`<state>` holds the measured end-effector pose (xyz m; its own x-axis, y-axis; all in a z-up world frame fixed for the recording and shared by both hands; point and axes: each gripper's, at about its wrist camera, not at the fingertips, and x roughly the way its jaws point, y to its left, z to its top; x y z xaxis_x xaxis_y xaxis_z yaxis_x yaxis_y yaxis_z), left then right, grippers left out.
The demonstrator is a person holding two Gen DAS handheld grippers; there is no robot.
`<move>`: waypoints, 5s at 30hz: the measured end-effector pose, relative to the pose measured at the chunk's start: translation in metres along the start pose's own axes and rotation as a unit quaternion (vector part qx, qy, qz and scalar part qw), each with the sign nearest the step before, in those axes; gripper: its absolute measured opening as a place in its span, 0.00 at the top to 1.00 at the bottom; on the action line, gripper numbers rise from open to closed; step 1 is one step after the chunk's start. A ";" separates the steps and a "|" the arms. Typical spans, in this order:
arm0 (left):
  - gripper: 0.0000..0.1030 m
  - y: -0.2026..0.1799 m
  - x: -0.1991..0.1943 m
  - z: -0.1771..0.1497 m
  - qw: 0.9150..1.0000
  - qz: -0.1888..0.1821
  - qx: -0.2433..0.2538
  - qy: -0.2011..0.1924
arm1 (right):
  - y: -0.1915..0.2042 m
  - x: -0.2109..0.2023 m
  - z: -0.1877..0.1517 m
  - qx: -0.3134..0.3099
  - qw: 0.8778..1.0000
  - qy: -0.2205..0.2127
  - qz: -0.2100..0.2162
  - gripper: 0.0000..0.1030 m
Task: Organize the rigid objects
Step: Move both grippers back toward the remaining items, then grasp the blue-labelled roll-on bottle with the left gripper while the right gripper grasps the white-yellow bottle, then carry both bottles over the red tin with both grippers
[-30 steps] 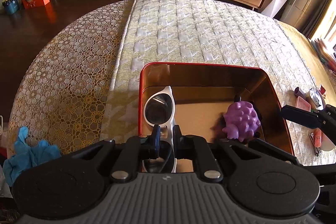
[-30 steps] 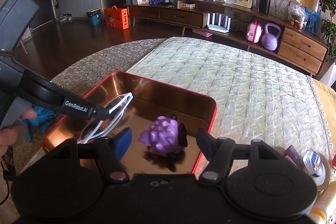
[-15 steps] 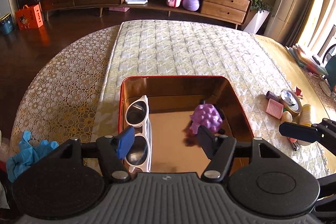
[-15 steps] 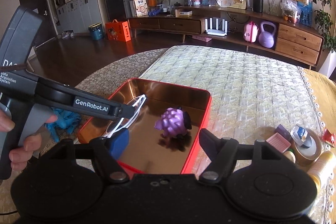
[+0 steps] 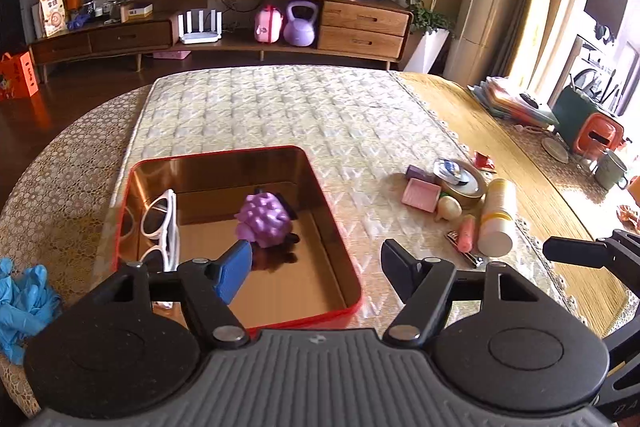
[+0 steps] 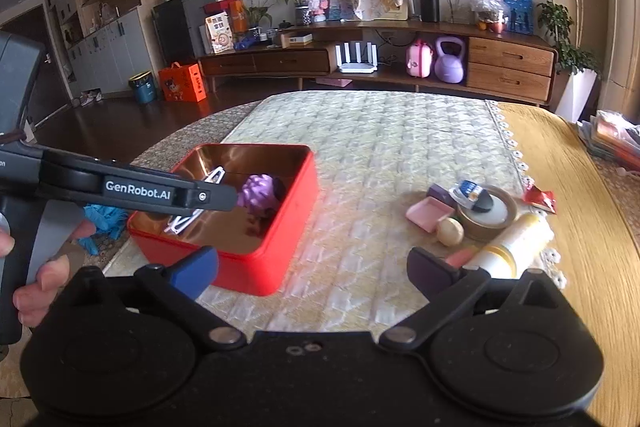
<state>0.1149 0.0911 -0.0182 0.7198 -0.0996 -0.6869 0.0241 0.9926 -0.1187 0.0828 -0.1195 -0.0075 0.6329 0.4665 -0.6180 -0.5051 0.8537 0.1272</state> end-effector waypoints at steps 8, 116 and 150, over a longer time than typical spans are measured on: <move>0.23 -0.043 0.007 -0.006 0.999 -0.032 0.019 -0.009 | -0.046 -0.023 -0.016 0.024 0.999 -0.006 -0.047 0.00; 0.48 -0.094 0.082 0.038 0.998 -0.050 0.043 0.013 | -0.120 0.041 -0.035 0.135 0.984 0.067 -0.100 0.60; 0.48 0.052 0.010 0.028 0.999 -0.004 -0.038 0.001 | -0.011 0.040 0.033 0.057 0.997 0.028 -0.046 0.57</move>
<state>0.1430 0.1432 -0.0111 0.7185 -0.1080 -0.6871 -0.0232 0.9836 -0.1789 0.1329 -0.1031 -0.0080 0.6379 0.3740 -0.6733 -0.3738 0.9146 0.1539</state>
